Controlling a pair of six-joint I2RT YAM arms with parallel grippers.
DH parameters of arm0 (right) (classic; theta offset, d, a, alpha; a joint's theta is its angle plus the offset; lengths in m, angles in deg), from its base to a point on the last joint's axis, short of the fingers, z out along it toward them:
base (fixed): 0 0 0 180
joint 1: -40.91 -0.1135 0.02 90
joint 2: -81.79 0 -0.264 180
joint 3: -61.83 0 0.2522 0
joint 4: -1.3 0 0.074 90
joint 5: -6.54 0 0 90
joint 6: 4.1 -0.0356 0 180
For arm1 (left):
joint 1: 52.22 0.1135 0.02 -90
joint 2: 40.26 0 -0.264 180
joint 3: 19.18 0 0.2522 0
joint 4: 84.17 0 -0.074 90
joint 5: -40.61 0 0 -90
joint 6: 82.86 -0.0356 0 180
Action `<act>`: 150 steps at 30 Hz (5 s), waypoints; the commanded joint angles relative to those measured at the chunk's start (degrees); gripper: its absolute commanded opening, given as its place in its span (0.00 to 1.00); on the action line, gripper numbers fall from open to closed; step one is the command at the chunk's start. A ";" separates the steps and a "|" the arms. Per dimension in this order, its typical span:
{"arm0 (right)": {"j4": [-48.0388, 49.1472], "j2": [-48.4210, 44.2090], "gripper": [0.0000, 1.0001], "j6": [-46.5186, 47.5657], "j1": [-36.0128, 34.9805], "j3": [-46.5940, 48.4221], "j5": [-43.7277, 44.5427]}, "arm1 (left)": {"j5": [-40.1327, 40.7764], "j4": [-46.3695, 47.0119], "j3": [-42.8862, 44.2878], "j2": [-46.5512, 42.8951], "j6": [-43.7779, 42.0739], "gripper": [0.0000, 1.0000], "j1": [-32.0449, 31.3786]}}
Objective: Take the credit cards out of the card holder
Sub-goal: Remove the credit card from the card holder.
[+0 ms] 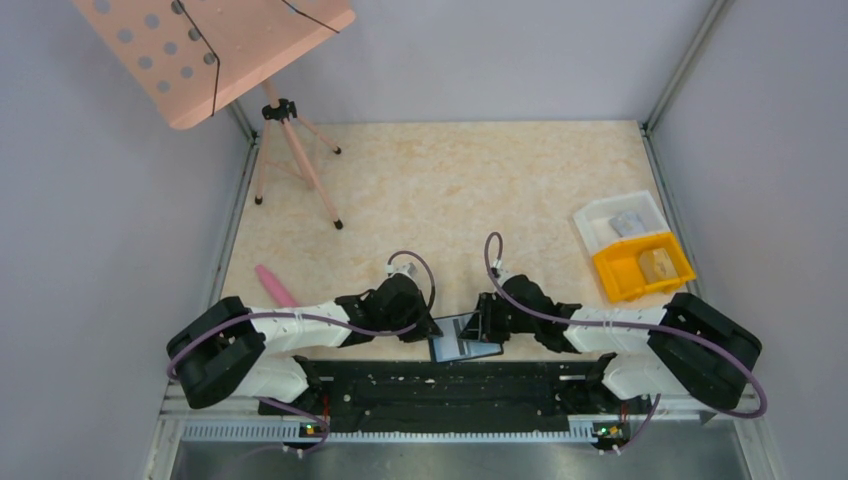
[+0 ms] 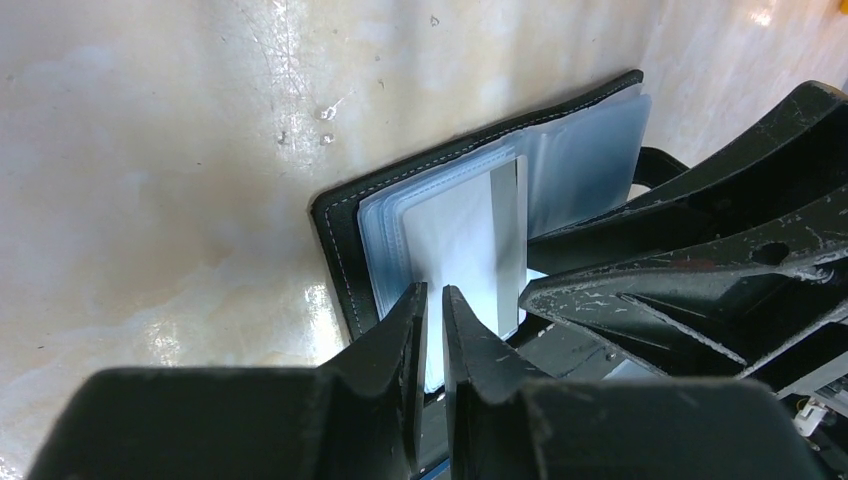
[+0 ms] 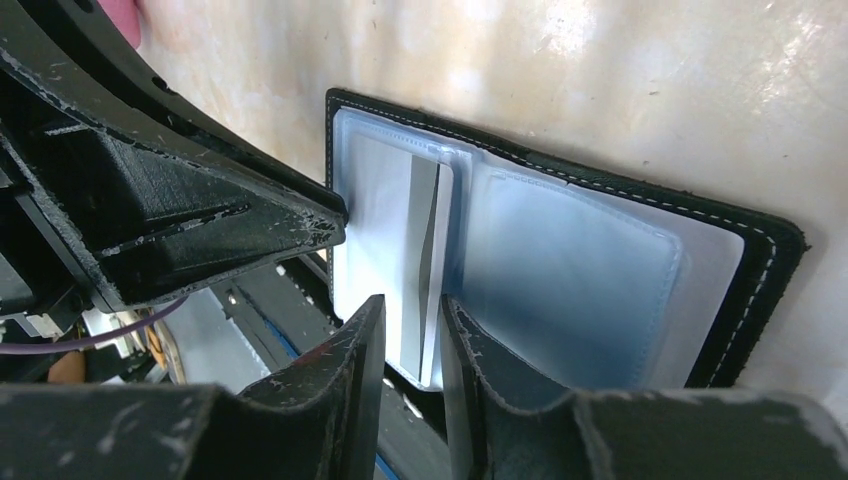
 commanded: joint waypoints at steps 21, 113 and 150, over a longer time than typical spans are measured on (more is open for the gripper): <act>13.41 1.33 0.18 -1.34 3.15 -4.02 -6.76 | 1.42 -0.56 -0.09 1.11 0.09 0.17 -1.33; 17.04 2.55 0.28 0.23 11.60 -6.35 -15.54 | 4.19 -6.60 4.04 2.76 0.26 0.17 -2.77; -30.26 -23.10 0.00 -0.66 13.56 8.56 -1.90 | 14.34 -19.52 15.18 -4.47 -11.27 0.51 -2.98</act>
